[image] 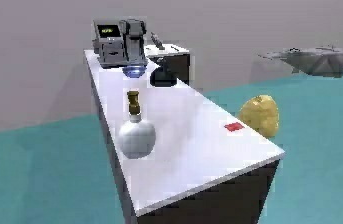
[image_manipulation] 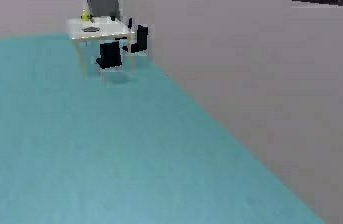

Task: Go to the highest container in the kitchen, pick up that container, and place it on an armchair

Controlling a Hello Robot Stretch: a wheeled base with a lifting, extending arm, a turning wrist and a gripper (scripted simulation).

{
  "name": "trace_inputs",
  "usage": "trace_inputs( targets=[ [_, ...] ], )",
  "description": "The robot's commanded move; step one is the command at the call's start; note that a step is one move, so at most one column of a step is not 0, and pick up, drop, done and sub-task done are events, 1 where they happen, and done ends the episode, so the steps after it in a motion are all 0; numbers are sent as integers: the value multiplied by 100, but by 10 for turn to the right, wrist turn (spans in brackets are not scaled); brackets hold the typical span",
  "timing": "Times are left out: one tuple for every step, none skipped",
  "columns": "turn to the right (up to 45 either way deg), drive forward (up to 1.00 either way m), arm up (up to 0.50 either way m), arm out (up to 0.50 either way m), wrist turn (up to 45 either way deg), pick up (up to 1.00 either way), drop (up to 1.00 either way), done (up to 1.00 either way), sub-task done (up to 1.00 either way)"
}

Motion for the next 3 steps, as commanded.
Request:
trace_inputs(
  targets=[
    [450,0,0,0,0,0,0,0,0],
    [60,0,0,0,0,0,0,0,0],
    [30,0,0,0,0,0,0,0,0]
  ],
)
